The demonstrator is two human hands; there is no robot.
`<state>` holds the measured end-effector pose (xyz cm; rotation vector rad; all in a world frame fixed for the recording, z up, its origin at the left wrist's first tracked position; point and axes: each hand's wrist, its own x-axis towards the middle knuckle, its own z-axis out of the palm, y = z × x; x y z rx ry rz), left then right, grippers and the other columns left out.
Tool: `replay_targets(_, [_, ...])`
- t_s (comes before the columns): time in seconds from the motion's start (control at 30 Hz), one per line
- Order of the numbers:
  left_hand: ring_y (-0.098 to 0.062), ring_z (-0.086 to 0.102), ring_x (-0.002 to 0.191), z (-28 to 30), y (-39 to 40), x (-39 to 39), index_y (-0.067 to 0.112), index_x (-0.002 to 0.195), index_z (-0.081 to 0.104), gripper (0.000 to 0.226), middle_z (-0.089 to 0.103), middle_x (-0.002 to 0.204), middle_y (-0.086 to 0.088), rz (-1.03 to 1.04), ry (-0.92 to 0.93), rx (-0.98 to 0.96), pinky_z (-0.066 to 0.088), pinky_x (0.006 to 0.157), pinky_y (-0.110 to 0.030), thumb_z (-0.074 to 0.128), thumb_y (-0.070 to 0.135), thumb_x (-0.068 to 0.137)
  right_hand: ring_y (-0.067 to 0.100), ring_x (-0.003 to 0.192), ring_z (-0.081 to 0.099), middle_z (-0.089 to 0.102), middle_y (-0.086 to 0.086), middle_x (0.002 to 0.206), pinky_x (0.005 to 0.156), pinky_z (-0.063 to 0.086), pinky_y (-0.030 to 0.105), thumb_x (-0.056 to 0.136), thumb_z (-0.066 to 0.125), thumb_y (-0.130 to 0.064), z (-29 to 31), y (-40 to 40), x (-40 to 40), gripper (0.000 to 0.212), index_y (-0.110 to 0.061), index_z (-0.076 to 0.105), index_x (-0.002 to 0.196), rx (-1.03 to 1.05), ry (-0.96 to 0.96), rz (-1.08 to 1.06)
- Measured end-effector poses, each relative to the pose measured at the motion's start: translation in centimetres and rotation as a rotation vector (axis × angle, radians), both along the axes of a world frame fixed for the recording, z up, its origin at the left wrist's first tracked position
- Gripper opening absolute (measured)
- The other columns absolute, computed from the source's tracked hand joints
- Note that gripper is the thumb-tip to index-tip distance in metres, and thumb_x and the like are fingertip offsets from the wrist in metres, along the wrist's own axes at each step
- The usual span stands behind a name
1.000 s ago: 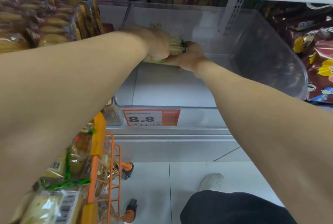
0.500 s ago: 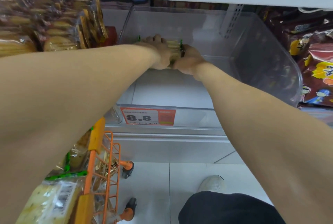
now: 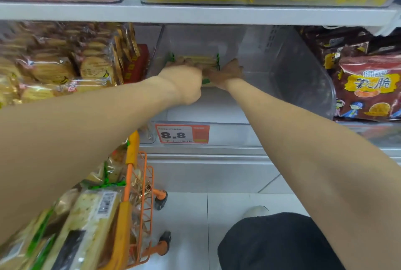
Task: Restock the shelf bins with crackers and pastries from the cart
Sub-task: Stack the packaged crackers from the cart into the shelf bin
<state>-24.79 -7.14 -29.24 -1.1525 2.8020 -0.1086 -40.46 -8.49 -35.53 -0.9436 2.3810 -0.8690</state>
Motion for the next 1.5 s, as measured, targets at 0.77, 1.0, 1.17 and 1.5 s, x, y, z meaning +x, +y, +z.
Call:
replay_targets(0.77, [-0.028,0.048,0.123,10.7,10.7,24.1,0.028,0.136,0.043,0.065,0.050,0.125,-0.006,0.158,-0.373,-0.202,0.047,0.095,-0.041,0.033,0.068,0.086,0.009,0.074,0.060,0.067,-0.004,0.088,0.068,0.044,0.016,0.090,0.073,-0.021,8.4,16.0,18.6,0.010,-0.015,0.070,0.097,-0.388,0.148,0.944])
replay_targets(1.0, [-0.031,0.055,0.112,8.9,11.5,27.6,0.012,0.131,0.051,0.076,0.051,0.122,-0.012,0.426,-0.090,0.076,0.047,0.091,-0.039,0.063,0.066,0.079,0.009,0.098,0.043,0.056,0.000,0.114,0.084,0.034,0.022,0.089,0.070,-0.027,4.2,13.5,22.2,0.044,-0.014,0.054,0.129,-0.338,0.386,0.869])
replay_targets(1.17, [-0.032,0.059,0.102,8.4,11.3,29.1,0.008,0.118,0.065,0.071,0.066,0.108,-0.013,0.517,0.231,0.089,0.051,0.085,-0.040,0.079,0.057,0.069,0.020,0.102,0.047,0.056,0.000,0.104,0.084,0.039,0.030,0.095,0.065,-0.032,3.1,12.3,23.1,0.036,-0.014,0.059,0.126,-0.256,0.513,0.850])
replay_targets(1.5, [-0.028,0.051,0.091,8.0,10.6,30.7,0.017,0.117,0.040,0.048,0.055,0.099,-0.004,0.556,0.783,0.000,0.031,0.067,-0.033,0.068,0.043,0.088,0.004,0.081,0.062,0.065,0.000,0.099,0.064,0.050,0.022,0.107,0.047,-0.027,5.2,12.2,23.3,0.013,-0.017,0.055,0.109,-0.555,-0.118,0.639])
